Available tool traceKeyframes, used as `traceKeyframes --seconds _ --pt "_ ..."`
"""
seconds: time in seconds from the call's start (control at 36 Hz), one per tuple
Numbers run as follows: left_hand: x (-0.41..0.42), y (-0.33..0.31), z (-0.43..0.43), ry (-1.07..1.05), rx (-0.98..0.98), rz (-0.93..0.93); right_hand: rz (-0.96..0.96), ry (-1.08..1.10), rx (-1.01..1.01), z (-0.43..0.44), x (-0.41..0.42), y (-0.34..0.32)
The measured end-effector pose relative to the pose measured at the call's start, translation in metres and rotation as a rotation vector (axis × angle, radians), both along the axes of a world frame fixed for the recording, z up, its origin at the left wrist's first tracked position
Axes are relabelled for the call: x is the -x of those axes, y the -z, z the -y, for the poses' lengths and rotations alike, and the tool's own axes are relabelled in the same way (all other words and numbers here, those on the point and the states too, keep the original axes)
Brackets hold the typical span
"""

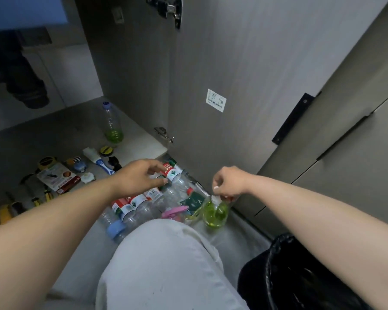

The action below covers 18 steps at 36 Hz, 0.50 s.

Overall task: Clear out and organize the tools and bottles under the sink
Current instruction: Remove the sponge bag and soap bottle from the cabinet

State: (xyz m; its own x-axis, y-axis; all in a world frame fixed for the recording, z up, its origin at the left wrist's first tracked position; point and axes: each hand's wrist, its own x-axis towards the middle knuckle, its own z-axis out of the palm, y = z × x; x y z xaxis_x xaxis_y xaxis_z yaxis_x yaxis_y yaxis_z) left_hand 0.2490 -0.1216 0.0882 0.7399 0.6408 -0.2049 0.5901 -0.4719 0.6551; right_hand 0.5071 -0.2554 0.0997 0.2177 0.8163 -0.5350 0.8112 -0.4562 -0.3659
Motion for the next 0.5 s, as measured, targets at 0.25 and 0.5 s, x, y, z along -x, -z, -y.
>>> traceKeyframes --seconds 0.25,0.5 --pt "0.011 0.015 -0.010 -0.031 0.030 -0.052 0.182 0.041 0.119 0.020 0.000 0.107" --pt "0.008 0.024 -0.025 -0.061 0.051 -0.085 0.225 0.004 0.244 0.016 0.001 0.131"
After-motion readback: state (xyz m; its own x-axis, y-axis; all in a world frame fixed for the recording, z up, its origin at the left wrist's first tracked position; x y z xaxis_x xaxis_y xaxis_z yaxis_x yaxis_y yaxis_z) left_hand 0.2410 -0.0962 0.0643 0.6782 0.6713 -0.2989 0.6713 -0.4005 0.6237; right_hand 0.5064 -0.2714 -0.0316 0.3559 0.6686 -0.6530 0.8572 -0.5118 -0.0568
